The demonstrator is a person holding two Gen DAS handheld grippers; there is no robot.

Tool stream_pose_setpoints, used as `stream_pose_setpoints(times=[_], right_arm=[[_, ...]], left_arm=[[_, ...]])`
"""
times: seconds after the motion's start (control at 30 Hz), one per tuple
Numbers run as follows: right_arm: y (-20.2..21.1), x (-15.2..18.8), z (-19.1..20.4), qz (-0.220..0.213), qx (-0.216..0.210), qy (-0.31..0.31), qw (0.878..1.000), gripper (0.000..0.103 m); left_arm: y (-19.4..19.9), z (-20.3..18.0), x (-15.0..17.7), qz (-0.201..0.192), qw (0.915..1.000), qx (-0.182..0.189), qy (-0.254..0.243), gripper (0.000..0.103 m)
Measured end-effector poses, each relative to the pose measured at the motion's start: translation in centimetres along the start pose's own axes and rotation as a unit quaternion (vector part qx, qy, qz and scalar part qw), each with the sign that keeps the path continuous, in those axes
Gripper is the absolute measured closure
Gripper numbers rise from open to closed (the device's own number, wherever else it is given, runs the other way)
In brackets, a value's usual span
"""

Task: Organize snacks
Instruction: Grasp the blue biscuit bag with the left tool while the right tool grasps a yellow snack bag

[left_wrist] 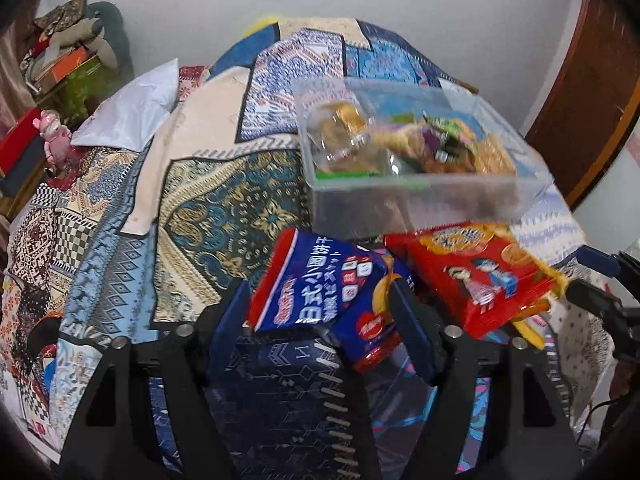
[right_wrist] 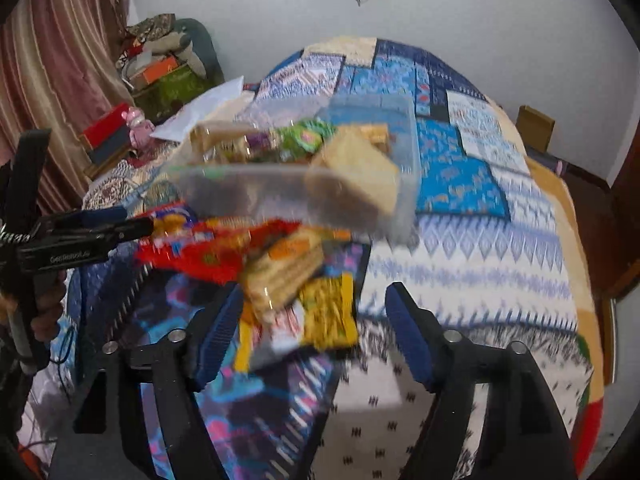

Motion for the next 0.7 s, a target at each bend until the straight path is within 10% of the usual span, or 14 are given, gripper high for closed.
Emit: stream_pose_setpoints(times=[0.5, 0.7], right_arm=[[-4.2, 2.3, 0.9, 0.039, -0.015, -0.008, 0.999, 0.022], [-3.9, 2.4, 0.9, 0.031, -0.025, -0.015, 0.999, 0.059]], left_arm=[[-5.0, -0.9, 0.4, 0.028, 0.9984, 0.039, 0.029, 0.010], [-4.4, -2.3, 0.6, -0.001, 0.9996, 0.028, 0.003, 0.024]])
Point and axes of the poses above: each gripper's, at about its wrist camera, not at the fingertips, and y roughly against the way its jaws point, z to its left, x to its underside, the point moved 8 cm from there along -y, roughly the way its jaws point, and after that the axes turned 5 degrees about -z, right-handed, at the moved point
